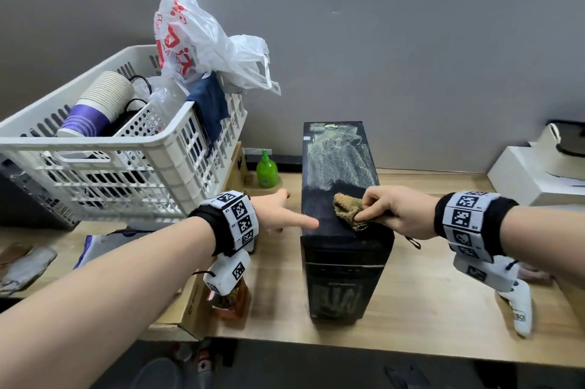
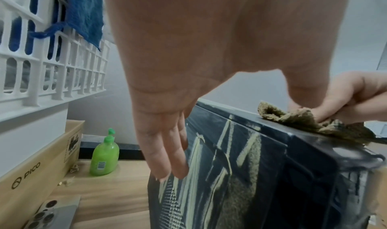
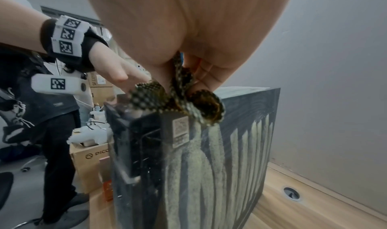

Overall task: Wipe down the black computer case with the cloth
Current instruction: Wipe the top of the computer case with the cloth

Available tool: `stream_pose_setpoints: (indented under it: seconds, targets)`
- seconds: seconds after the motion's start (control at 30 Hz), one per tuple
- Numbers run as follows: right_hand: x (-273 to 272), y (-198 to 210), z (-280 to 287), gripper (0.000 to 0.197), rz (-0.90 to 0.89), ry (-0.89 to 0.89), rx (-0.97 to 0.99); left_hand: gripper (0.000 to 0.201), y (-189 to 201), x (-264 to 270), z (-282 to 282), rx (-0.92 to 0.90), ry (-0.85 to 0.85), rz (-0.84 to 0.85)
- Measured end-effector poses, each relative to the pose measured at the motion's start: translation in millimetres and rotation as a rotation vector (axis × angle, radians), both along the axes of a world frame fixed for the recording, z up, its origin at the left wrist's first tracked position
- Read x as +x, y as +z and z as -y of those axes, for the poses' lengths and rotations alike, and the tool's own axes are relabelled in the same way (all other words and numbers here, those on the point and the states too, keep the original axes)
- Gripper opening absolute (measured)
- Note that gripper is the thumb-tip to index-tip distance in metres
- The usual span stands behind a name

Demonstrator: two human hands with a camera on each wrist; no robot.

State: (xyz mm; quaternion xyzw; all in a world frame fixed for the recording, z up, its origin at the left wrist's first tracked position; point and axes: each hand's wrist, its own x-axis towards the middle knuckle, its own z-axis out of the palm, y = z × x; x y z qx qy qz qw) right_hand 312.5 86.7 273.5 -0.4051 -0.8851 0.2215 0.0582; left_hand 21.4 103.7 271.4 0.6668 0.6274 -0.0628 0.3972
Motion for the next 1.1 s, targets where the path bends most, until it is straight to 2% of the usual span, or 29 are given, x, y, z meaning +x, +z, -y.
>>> stream_pose_setpoints:
  seconds: [0.1, 0.23, 0.33, 0.43, 0.73, 0.93, 1.1]
  targets:
    - [1.8, -1.7, -15.9, 0.025, 0.005, -0.053, 0.025, 0.143, -1.5, 2.5, -10.1, 0.026, 0.043, 0.035]
    - [0.7, 0.2, -45.0, 0.026, 0.008, -0.114, 0.027, 0.143, -7.7, 10.5, -22.1, 0.024, 0.048, -0.007]
    - [1.2, -4.5, -82.7, 0.028, -0.014, -0.151, 0.049, 0.148, -13.3, 12.1, -35.0, 0.063, 0.034, -0.030]
    - [1.7, -9.3, -131.4, 0.029, -0.019, -0.187, 0.072, 0.150, -15.8, 11.0, -46.2, 0.020, 0.020, -0.055]
    - [3.2, -7.3, -236.6, 0.035, -0.003, -0.192, 0.131, 0.129, -14.4, 15.2, -67.1, -0.075, 0.050, -0.001]
    - [-8.7, 0.5, -255.3, 0.039, 0.052, -0.273, 0.151, 0.136, -11.2, 17.1, -74.2, -0.048, 0.074, 0.002]
    - [-13.4, 0.3, -236.9, 0.043, 0.075, -0.300, 0.150, 0.143, -4.7, 19.2, -69.1, -0.035, 0.057, -0.013]
